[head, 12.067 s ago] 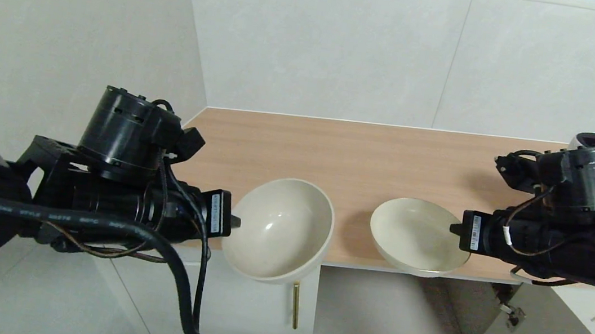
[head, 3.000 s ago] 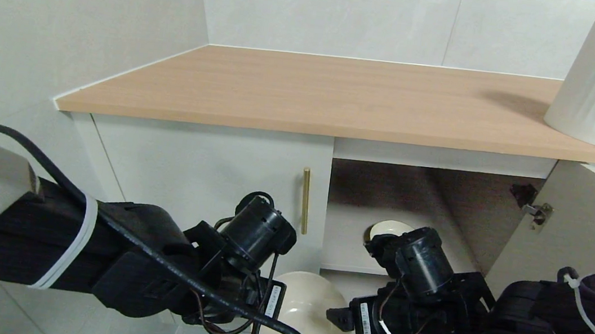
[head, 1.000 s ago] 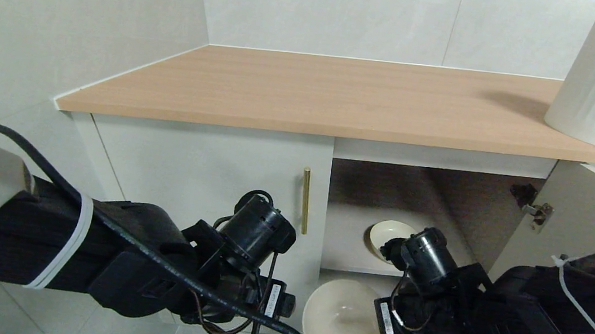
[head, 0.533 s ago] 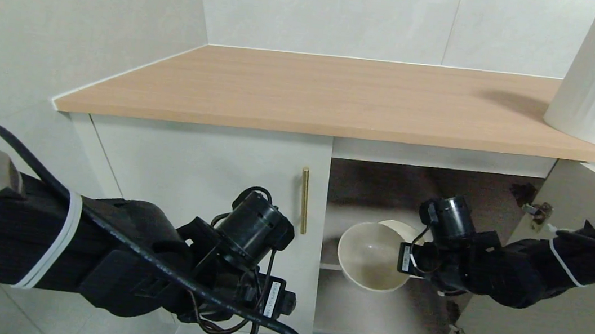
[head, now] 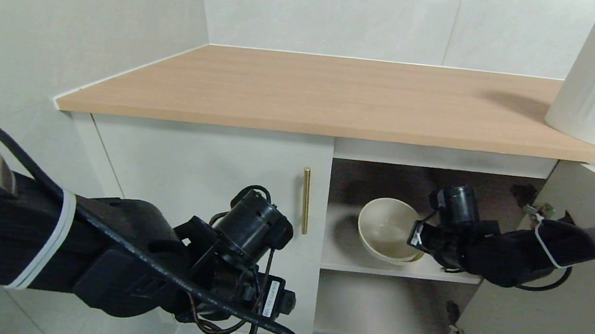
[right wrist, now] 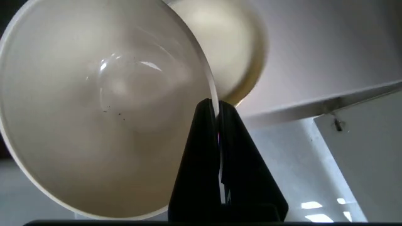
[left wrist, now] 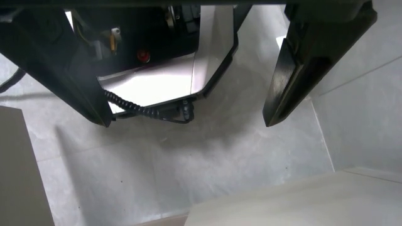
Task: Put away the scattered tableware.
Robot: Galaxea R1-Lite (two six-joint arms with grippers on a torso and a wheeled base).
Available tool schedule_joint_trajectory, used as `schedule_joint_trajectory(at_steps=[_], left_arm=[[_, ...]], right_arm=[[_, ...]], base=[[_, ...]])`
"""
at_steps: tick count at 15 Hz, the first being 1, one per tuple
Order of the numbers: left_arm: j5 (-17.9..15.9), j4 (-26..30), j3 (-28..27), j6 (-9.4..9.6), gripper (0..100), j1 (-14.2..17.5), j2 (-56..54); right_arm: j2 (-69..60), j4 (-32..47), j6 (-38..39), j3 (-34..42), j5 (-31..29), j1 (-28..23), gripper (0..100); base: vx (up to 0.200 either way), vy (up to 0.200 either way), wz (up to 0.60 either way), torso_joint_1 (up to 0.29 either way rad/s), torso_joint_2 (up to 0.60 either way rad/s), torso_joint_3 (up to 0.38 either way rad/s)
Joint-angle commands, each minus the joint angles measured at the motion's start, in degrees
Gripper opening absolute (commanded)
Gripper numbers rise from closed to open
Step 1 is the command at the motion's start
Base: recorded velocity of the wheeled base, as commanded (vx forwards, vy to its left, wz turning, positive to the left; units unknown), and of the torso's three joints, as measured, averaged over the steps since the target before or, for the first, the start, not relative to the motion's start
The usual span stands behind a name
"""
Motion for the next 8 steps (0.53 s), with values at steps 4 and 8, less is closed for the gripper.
schedule_joint_trajectory(at_steps=[4,8], left_arm=[[0.0,0.0,0.0,0.00,100,0.0,-0.1],[0.0,0.0,0.0,0.00,100,0.0,-0.1]], right_arm=[[4.2,0.0,0.8,-3.5,-0.3,-3.3,0],[7.1,0.0,1.9,-5.9,-0.8,-4.4,0]], base=[[0.000,0.000,0.00,0.000,0.00,0.000],[0.000,0.000,0.00,0.000,0.00,0.000]])
